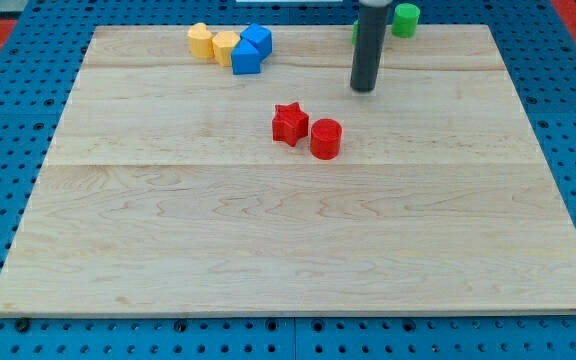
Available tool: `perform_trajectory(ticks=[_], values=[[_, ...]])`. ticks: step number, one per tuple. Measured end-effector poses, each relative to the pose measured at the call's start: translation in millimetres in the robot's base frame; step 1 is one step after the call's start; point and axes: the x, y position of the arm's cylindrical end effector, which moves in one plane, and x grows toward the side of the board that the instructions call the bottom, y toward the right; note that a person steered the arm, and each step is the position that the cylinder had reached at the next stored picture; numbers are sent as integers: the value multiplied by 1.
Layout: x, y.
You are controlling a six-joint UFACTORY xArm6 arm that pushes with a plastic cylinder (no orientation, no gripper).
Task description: Move the blue cube along with blue triangle towards center left
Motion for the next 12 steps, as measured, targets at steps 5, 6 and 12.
perform_trajectory(ticks=[5, 6, 12], values=[[-55, -143], [-34, -155], [33, -198]])
